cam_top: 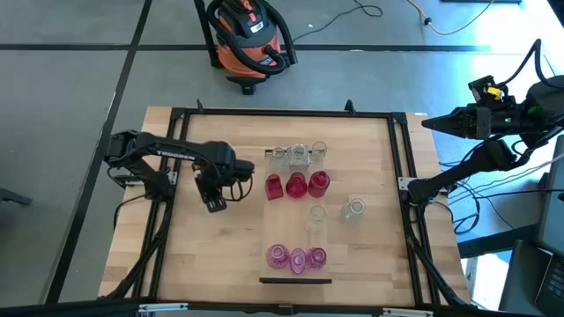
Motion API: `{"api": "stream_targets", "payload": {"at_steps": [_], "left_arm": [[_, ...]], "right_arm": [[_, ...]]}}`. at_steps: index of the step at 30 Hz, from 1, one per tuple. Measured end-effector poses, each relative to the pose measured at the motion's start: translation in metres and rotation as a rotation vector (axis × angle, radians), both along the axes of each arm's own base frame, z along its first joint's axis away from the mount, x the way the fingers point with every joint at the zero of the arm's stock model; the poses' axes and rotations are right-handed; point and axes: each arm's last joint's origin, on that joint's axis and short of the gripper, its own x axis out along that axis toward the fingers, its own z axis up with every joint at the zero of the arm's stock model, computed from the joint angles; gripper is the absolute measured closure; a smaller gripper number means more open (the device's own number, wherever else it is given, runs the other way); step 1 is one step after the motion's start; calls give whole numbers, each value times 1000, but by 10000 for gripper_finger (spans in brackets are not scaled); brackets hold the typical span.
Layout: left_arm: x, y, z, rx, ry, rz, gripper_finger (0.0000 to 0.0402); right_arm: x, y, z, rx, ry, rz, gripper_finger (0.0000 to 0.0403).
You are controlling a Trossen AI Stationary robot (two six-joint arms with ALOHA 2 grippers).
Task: Sort vases onto shelf
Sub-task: Put the transparent vase on the shelf aligned with the transparent vase on the bottom
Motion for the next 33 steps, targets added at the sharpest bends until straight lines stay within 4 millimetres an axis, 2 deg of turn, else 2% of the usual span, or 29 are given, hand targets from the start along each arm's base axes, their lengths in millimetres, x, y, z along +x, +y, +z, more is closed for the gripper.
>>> {"api": "stream_targets", "payload": {"at_steps": [5,9,17,29,33], "left_arm": [[5,-3,-6,-23,5,3,286],[10,-6,-13,-75,37,28,286],[17,-16,-26,-95,95,8,285],[23,-18,-32,-109,64,27,253],[25,-18,-32,-112,45,25,235]], "right_arm": [[0,0,0,4,0,3,271],[0,3,1,119,-3,81,271],[-1,6,1,152,10,166,271],[0,6,1,147,11,156,271],[1,4,1,119,0,83,271]]}}
